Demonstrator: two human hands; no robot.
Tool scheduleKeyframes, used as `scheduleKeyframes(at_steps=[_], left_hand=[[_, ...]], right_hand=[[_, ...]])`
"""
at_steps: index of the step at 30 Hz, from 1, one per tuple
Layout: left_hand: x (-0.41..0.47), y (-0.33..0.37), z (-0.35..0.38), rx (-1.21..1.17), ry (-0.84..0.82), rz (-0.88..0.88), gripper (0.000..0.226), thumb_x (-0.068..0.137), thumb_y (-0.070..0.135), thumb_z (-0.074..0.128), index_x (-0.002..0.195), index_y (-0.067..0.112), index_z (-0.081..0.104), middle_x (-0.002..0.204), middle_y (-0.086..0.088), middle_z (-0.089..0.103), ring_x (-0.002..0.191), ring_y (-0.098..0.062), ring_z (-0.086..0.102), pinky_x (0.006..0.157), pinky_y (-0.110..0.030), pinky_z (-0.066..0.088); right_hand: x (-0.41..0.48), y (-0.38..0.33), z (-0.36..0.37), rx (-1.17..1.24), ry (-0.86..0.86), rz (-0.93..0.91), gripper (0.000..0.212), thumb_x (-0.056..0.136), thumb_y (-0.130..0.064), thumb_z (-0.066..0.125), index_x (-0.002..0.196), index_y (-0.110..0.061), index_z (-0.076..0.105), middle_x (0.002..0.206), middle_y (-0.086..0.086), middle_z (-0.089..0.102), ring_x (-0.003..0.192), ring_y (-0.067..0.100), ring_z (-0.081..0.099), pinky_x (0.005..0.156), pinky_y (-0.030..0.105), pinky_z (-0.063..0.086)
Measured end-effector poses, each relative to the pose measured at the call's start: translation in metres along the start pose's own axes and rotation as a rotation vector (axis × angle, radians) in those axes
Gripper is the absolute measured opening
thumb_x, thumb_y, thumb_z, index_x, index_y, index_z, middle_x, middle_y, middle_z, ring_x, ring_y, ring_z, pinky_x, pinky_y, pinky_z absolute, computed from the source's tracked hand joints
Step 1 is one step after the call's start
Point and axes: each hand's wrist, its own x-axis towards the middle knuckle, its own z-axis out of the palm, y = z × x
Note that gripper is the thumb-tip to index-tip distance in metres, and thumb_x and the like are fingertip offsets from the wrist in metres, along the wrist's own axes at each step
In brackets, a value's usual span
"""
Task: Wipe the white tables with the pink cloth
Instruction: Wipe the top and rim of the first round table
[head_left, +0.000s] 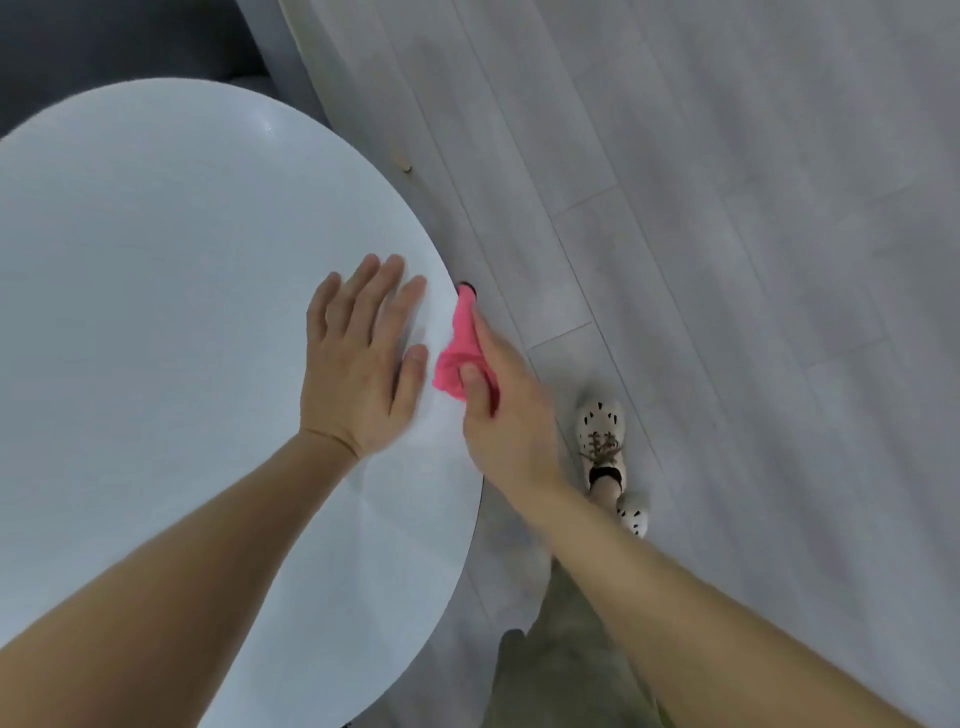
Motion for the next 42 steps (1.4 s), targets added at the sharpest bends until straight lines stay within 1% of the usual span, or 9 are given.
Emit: scheduleKeyframes(at_steps=[3,7,12,16,19,25,31,36,42], left_hand=[[0.000,-0.001,0.000,-0.020,-0.004,-0.037,0.066,0.106,0.034,0.047,0.164,0.003,0.041,0.170,-0.015,0.040,0.161,-0.033,0.033,0.128,-0.062,0.025],[-0.002,0.002,0.002,-0.068,0.019,-0.081,0.069,0.106,0.036,0.046,0.162,-0.003,0.040,0.170,-0.019,0.038,0.161,-0.034,0.034,0.127,-0.064,0.027],[-0.003,0.003,0.002,-0.074,0.049,-0.138,0.071,0.103,0.036,0.053,0.161,-0.003,0.042,0.170,-0.022,0.036,0.162,-0.039,0.031,0.124,-0.070,0.026],[-0.003,0.002,-0.001,-0.056,0.032,-0.141,0.069,0.105,0.038,0.050,0.161,-0.001,0.044,0.172,-0.022,0.035,0.162,-0.039,0.030,0.125,-0.069,0.027],[-0.002,0.004,-0.002,-0.044,0.012,-0.150,0.070,0.103,0.035,0.053,0.162,-0.001,0.043,0.172,-0.023,0.034,0.162,-0.040,0.030,0.125,-0.070,0.027],[-0.002,0.009,-0.005,-0.043,0.082,-0.198,0.054,0.105,0.020,0.053,0.154,0.000,0.056,0.167,-0.018,0.045,0.158,-0.035,0.041,0.125,-0.064,0.033],[0.041,-0.006,-0.004,-0.003,0.383,-0.563,0.016,0.097,0.005,0.066,0.106,0.007,0.080,0.111,-0.007,0.077,0.104,-0.034,0.070,0.100,-0.046,0.050],[0.094,-0.067,-0.004,0.104,0.538,-0.986,0.026,0.102,0.023,0.062,0.122,0.018,0.077,0.132,-0.002,0.071,0.125,-0.024,0.063,0.113,-0.041,0.044],[0.134,-0.138,-0.002,0.171,0.354,-1.295,0.056,0.105,0.047,0.043,0.154,0.024,0.057,0.160,-0.006,0.053,0.150,-0.028,0.046,0.126,-0.045,0.030]], right_hand=[[0.111,-0.024,0.006,-0.051,-0.119,-0.128,0.062,0.110,-0.008,0.047,0.166,-0.034,0.042,0.153,-0.008,0.062,0.134,0.015,0.061,0.113,0.029,0.050],[0.124,-0.032,0.017,0.016,-0.125,-0.140,0.058,0.110,-0.005,0.047,0.164,-0.028,0.048,0.157,-0.005,0.059,0.132,0.006,0.059,0.105,0.007,0.044],[0.026,0.008,-0.011,-0.030,-0.097,-0.062,0.055,0.113,-0.018,0.046,0.167,-0.026,0.042,0.156,-0.001,0.061,0.139,0.017,0.061,0.111,0.041,0.054],[0.034,-0.011,-0.018,-0.024,-0.163,-0.017,0.059,0.110,-0.016,0.045,0.166,-0.034,0.042,0.143,0.001,0.069,0.125,0.015,0.067,0.107,0.034,0.055],[0.127,-0.046,0.006,-0.037,-0.225,-0.038,0.061,0.110,-0.006,0.047,0.166,-0.032,0.044,0.138,-0.002,0.070,0.111,0.004,0.063,0.096,0.006,0.048],[0.199,-0.073,0.022,-0.096,-0.407,-0.128,0.062,0.112,-0.004,0.052,0.164,-0.036,0.043,0.132,-0.002,0.068,0.104,0.004,0.061,0.096,0.008,0.050],[0.068,-0.031,-0.036,-0.119,-0.301,-0.061,0.069,0.109,-0.001,0.052,0.167,-0.036,0.038,0.155,-0.021,0.057,0.126,-0.012,0.057,0.103,0.008,0.044],[0.202,-0.069,0.026,-0.143,-0.456,-0.192,0.065,0.109,-0.007,0.056,0.169,-0.026,0.037,0.170,-0.008,0.044,0.148,0.013,0.049,0.119,0.028,0.045],[0.257,-0.083,0.057,-0.073,-0.677,-0.226,0.066,0.111,-0.004,0.049,0.172,-0.023,0.030,0.175,-0.008,0.034,0.156,0.011,0.040,0.125,0.032,0.040]])
